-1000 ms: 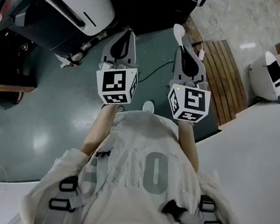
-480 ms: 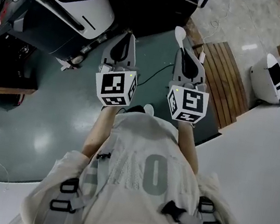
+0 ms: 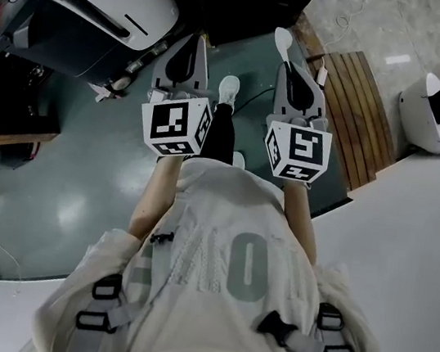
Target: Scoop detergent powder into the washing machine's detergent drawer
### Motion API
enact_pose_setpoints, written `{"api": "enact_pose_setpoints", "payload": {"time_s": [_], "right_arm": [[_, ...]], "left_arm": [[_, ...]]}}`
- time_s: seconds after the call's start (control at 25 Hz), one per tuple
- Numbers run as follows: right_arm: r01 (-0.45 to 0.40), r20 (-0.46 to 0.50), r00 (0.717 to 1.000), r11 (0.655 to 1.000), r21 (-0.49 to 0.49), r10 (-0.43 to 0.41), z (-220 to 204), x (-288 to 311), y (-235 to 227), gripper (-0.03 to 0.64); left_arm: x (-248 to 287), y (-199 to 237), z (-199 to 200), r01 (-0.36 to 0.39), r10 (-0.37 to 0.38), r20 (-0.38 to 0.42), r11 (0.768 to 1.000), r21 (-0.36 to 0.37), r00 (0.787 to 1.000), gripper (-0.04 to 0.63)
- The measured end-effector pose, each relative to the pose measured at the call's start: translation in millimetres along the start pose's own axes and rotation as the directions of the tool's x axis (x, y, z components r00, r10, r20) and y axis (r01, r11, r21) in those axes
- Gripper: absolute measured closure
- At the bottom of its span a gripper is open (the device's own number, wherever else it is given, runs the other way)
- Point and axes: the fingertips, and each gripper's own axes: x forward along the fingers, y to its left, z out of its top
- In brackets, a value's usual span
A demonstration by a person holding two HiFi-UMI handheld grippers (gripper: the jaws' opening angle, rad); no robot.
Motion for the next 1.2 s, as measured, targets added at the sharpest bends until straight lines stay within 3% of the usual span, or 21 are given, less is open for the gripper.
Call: {"api": "enact_pose_setpoints", "payload": {"time_s": [0.44,0.8,1.2], "right_arm": [[0.011,0.046,0.999,1.0,-0.018,-0.01,33,88,-32,0.615],[-0.003,0.03,1.0,1.0,-0.023,0.003,55,194,-53,0.615],[0.029,0.042,0.999,1.0,-0.011,-0.028,97,334,-86,0.614]], "left_arm": [[96,20,21,0.021,-0.021,0.052,1.0,0.004,0.998,0.575],[196,65,25,0.023,-0.022,0.055,0.999,-0.031,0.998,0.575],[327,129,42,0.036,-0.035,0.059,0.999,-0.018,0.998,0.575]]}}
